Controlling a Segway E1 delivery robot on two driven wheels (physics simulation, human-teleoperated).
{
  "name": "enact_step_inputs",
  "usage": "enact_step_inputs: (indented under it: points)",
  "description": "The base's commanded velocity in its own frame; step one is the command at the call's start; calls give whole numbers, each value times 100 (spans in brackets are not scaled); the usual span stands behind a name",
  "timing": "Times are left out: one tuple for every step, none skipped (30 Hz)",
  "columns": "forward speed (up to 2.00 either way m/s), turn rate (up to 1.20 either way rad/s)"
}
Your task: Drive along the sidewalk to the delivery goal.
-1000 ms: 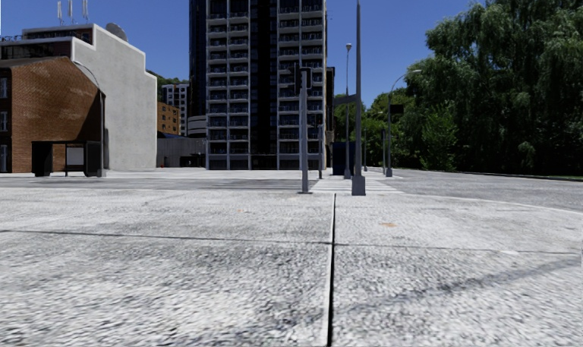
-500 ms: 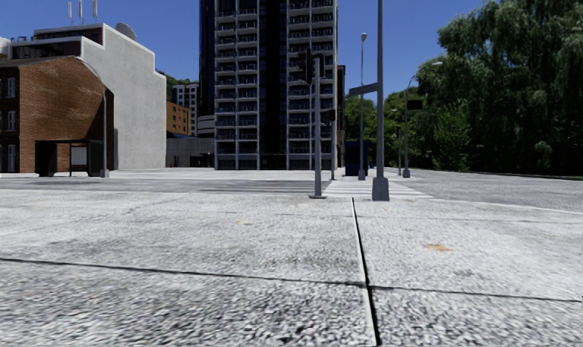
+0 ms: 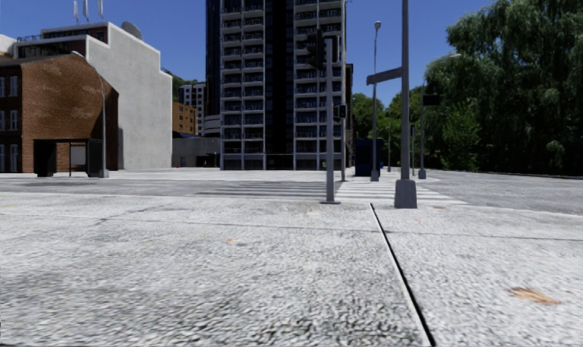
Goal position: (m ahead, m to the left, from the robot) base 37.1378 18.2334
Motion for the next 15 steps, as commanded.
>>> enact_step_inputs:
  points:
    - [200, 0]
    - [200, 0]
    - [200, 0]
    - [200, 0]
    - [200, 0]
    - [200, 0]
    - [200, 0]
    - [200, 7]
    - [200, 13]
    - [200, 17]
    - [200, 18]
    - [200, 18]
    - [200, 18]
    - [200, 18]
    - [200, 18]
